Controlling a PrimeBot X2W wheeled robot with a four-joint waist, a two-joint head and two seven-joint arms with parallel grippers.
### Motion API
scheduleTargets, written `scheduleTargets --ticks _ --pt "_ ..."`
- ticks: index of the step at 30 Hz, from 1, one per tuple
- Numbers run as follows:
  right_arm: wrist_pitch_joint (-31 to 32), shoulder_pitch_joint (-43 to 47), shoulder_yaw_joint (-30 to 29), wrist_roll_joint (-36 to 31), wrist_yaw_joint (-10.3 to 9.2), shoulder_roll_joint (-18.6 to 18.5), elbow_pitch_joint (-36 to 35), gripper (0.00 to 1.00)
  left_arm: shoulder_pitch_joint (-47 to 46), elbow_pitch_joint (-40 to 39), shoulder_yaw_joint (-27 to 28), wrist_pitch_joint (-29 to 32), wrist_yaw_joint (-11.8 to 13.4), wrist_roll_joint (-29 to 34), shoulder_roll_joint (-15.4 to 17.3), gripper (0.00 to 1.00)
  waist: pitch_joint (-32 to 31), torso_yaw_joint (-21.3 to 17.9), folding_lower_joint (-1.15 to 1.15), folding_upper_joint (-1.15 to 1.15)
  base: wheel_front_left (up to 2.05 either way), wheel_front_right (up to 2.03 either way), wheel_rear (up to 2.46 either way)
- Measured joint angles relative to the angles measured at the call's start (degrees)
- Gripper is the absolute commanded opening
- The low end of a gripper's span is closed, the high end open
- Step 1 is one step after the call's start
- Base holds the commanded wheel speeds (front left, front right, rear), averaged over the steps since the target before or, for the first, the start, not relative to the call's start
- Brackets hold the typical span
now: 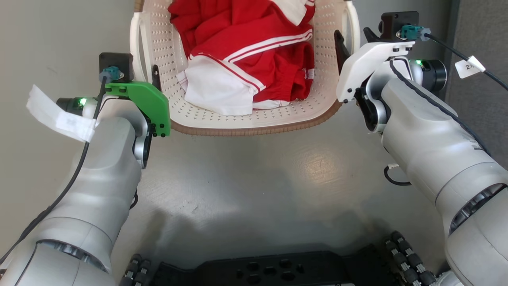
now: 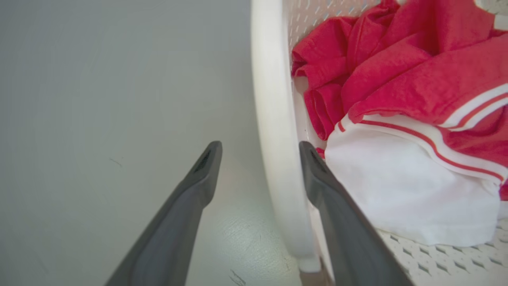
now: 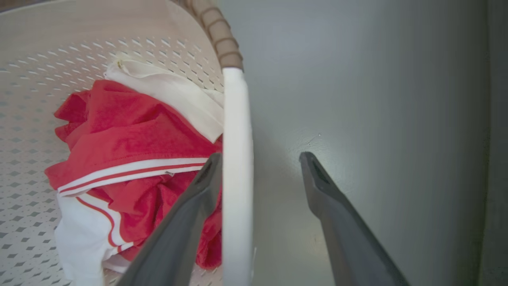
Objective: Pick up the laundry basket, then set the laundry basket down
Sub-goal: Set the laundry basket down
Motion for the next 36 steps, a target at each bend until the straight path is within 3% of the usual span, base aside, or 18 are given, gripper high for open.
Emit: scheduleTargets --ticks 24,36 --pt "-1.4 2.87 -2.52 0.31 -0.02 -0.02 -0.73 1.0 4.33 -2.59 2.66 -3.41 -0.1 -1.42 0.07 1.0 -12.09 -0.11 0.0 0.0 0.0 0.0 0.0" --pt "-1.47 6.46 -9.78 -5.76 -0.05 -2.7 -10.67 1.0 10.78 -16.55 8.55 -3.41 0.09 1.22 4.07 1.0 -21.49 -0.27 0.0 0.0 0.0 0.0 0.0"
